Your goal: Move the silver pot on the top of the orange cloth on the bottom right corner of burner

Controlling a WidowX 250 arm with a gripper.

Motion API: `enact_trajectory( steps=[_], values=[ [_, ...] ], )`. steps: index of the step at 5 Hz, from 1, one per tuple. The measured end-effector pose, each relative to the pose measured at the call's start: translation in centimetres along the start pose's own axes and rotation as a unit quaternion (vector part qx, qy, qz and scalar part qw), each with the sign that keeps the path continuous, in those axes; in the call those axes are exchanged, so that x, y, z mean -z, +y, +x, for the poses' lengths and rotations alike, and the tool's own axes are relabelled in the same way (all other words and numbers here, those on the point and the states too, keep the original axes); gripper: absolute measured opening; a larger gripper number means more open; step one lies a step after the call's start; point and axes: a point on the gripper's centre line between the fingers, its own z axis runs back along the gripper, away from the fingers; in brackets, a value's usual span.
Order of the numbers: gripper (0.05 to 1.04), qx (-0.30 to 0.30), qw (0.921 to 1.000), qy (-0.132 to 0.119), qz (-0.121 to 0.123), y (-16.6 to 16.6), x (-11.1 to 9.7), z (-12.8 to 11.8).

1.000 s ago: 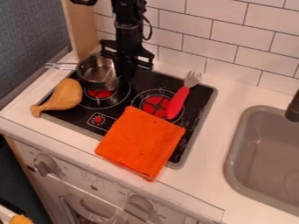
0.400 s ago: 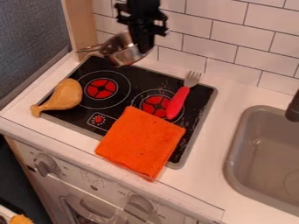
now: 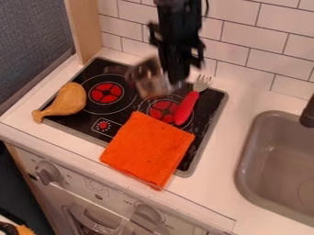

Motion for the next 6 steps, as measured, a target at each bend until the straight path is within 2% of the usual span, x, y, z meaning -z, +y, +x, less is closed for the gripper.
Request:
enact_trajectory(
  steps=[2, 4, 5, 6],
  values=[
    [0.073, 0.037, 0.9983, 0.034, 0.03, -2.5, 2.8, -3.2],
    [0.072, 0.058, 0.9961, 0.051, 0.043, -3.6, 4.2, -4.1],
    [0.073, 0.066, 0.9949, 0.062, 0.043, -4.1, 4.6, -4.7],
    [0.11, 0.058, 0.9956, 0.067, 0.031, -4.6, 4.7, -5.3]
  ],
)
